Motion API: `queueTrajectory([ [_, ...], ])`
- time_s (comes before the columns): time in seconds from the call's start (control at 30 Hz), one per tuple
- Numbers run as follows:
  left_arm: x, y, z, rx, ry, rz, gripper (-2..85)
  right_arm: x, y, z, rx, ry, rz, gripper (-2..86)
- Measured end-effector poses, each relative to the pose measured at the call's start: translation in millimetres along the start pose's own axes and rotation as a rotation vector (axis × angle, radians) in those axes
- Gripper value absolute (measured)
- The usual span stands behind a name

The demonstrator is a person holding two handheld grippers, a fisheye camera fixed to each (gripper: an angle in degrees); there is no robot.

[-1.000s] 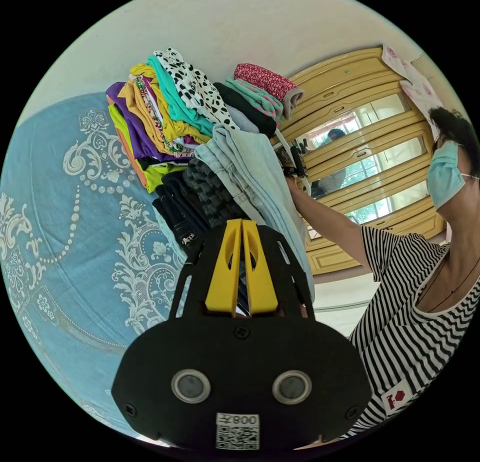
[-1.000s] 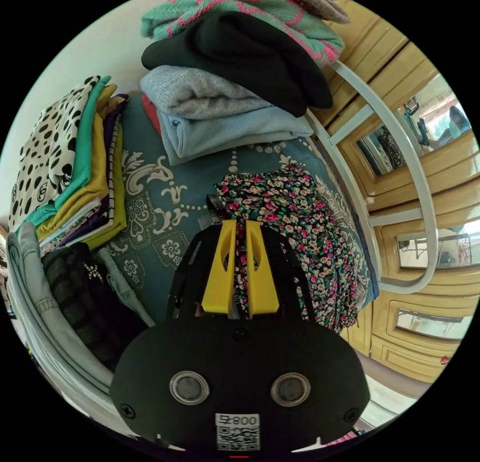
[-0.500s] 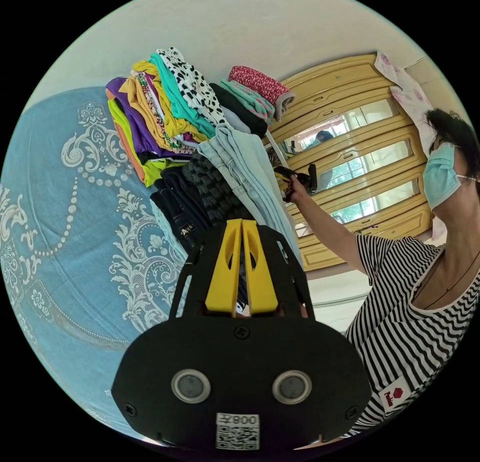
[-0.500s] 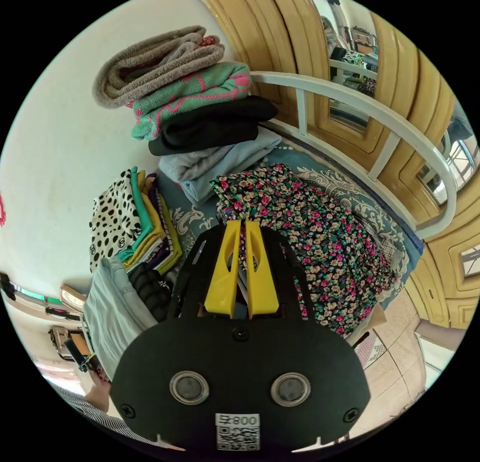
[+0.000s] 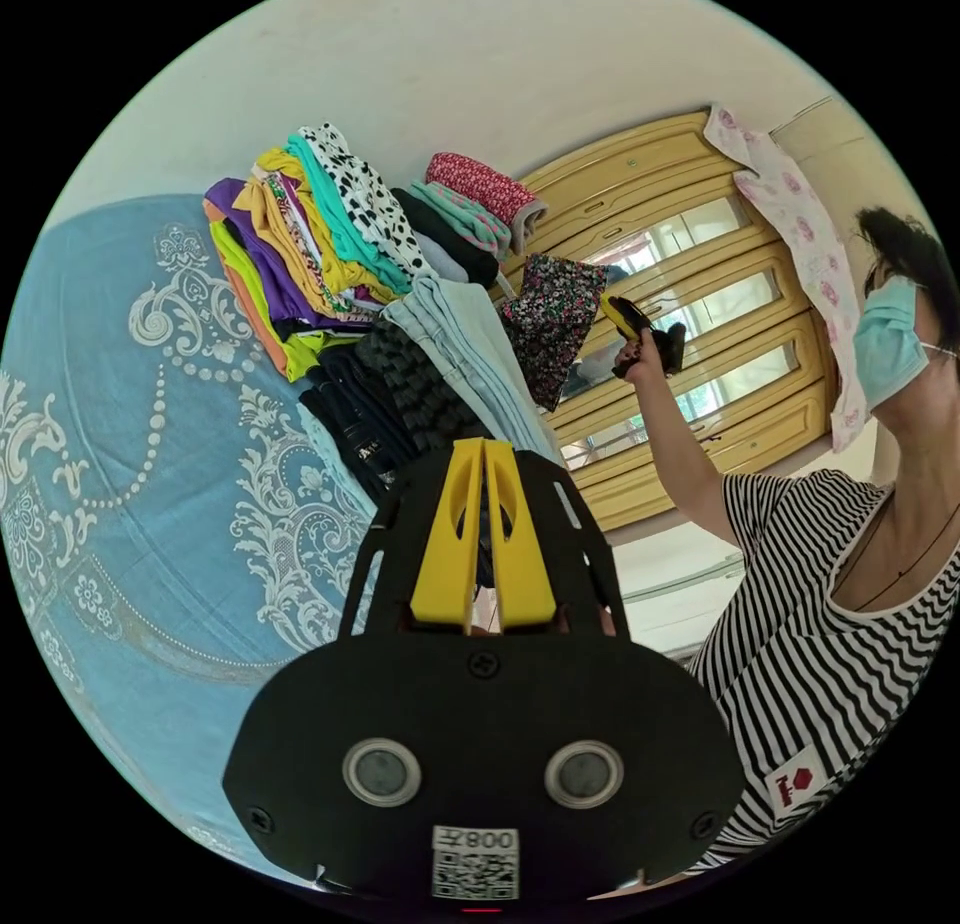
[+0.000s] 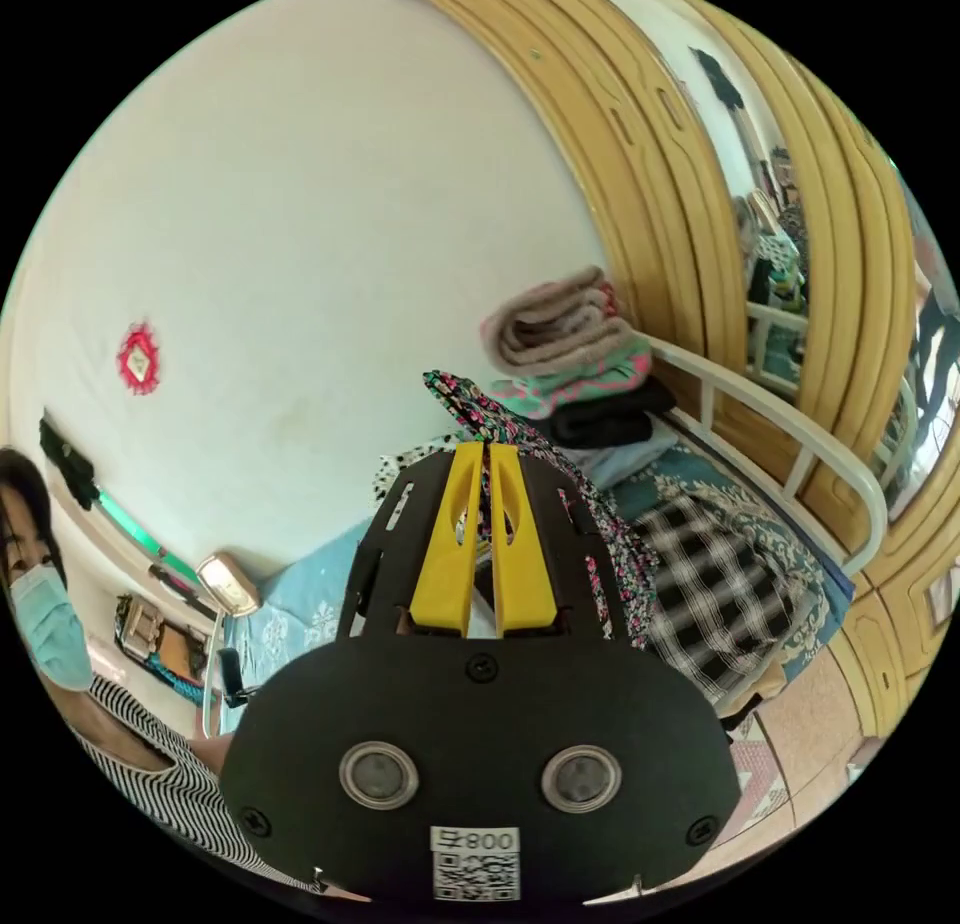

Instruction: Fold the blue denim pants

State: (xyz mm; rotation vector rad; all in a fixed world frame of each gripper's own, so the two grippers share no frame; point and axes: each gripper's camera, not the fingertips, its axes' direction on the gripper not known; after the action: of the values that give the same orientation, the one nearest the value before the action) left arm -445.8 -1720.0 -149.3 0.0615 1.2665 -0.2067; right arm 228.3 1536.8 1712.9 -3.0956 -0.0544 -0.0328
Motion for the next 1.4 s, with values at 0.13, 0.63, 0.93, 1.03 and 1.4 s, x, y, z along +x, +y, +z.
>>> queueTrajectory([
  [0.13,2.7,39.0,-51.5,0.045,0.034,0.057,1.1,-105.7,26.2,-33.3,0.060,-0.167,-0.156,0.6],
  [0.63,100.7,232.2,-387.6,0.511,-0.288,0.614,12.2,-404.4,276.4,68.0,-0.166,-0.767,-0.430,0.5],
  [0.93,10.6,464.2,-524.5,0.498,-0.328,0.424,3.3,-487.8,486.7,164.0,-0.443,-0.930,-0.451,0.4],
  [1.03,9.4,552.6,-575.0,0.534,-0.389,0.353,2.5,-505.6,534.6,168.5,-0.505,-0.943,-0.431,0.4],
  [1.4,78.2,822.3,-755.7,0.652,-0.626,0.324,1.8,-553.4,647.7,155.3,-0.614,-1.007,-0.399,0.2],
])
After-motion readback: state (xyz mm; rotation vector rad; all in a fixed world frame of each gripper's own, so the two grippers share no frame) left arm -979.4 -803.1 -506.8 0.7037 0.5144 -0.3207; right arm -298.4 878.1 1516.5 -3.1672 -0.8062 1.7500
